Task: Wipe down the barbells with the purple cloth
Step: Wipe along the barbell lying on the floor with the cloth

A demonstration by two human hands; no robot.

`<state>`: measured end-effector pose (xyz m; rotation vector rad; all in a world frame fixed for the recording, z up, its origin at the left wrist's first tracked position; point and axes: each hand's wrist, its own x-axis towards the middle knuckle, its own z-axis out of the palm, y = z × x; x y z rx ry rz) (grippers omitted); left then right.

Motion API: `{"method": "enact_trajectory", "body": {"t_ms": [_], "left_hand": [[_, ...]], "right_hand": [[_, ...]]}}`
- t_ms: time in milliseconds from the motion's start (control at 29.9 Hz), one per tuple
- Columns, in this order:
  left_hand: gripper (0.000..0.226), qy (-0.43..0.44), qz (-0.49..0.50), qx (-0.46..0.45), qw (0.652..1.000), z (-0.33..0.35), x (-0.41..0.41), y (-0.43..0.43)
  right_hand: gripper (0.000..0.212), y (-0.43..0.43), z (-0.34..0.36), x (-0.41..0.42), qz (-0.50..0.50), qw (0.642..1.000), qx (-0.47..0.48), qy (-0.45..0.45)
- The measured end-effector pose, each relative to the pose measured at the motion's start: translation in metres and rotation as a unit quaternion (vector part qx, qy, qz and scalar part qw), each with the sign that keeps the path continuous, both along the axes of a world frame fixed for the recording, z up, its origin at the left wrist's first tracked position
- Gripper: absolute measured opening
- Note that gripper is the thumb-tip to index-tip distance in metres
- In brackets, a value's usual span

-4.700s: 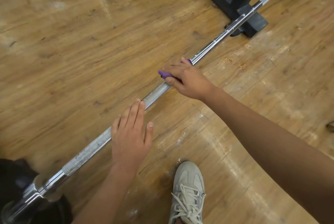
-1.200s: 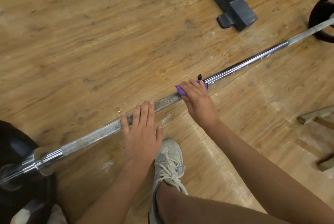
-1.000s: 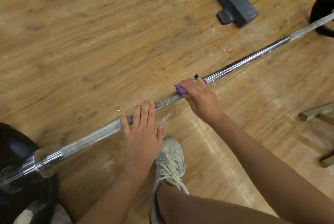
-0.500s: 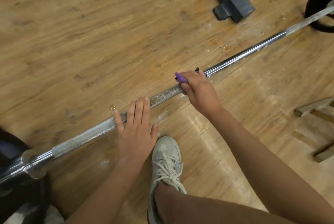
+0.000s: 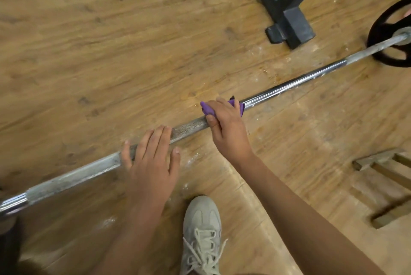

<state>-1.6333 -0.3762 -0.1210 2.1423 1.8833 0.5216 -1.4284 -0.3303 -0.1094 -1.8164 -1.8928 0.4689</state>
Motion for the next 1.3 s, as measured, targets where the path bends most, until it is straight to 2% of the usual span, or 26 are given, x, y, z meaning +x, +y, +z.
{"method": "enact_trajectory", "body": {"t_ms": [67, 134, 301, 435, 502, 602, 803, 870, 970, 1071, 1171, 1238, 1305], "left_hand": [[0.040, -0.044, 0.049, -0.009, 0.998, 0.005, 0.009, 0.011], [0.038, -0.050, 0.066, -0.049, 0.995, 0.013, 0.013, 0.020], [0.063, 0.031, 0.009, -0.191, 0.981, 0.040, 0.003, 0.028], [0.075, 0.099, -0.032, -0.323, 0.941, 0.072, 0.001, 0.048], [0.073, 0.097, -0.032, -0.385, 0.917, 0.088, 0.009, 0.061], [0.066, 0.065, 0.007, -0.437, 0.897, 0.102, 0.024, 0.077], [0.059, 0.111, 0.053, -0.430, 0.895, 0.090, 0.072, 0.090], [0.060, 0.110, 0.075, -0.447, 0.885, 0.090, 0.079, 0.090], [0.062, 0.066, 0.124, -0.421, 0.896, 0.080, 0.079, 0.082], [0.065, 0.034, 0.167, -0.327, 0.929, 0.056, 0.081, 0.062], [0.065, 0.039, 0.152, -0.200, 0.967, 0.033, 0.074, 0.053], [0.060, 0.044, 0.114, -0.138, 0.983, 0.022, 0.069, 0.056], [0.058, 0.048, 0.122, -0.099, 0.986, 0.014, 0.070, 0.052]], "right_hand": [[0.028, 0.010, -0.001, 0.001, 0.001, 1.000, -0.006, -0.008], [0.027, 0.018, 0.002, -0.002, 0.003, 1.000, -0.023, -0.021], [0.036, 0.031, 0.018, -0.006, 0.025, 0.991, -0.126, -0.035], [0.047, 0.038, 0.033, 0.018, 0.088, 0.967, -0.216, -0.101], [0.055, 0.044, 0.040, 0.031, 0.107, 0.954, -0.253, -0.117], [0.048, 0.054, 0.049, 0.032, 0.154, 0.941, -0.274, -0.123], [0.052, 0.063, 0.042, 0.044, 0.219, 0.937, -0.227, -0.148], [0.054, 0.066, 0.038, 0.049, 0.234, 0.936, -0.218, -0.143], [0.058, 0.074, 0.035, 0.053, 0.275, 0.929, -0.198, -0.147], [0.060, 0.080, 0.031, 0.058, 0.312, 0.923, -0.180, -0.139], [0.063, 0.086, 0.023, 0.067, 0.354, 0.916, -0.140, -0.127], [0.068, 0.091, 0.012, 0.075, 0.383, 0.908, -0.110, -0.132], [0.072, 0.095, 0.007, 0.077, 0.402, 0.901, -0.089, -0.138]]}}
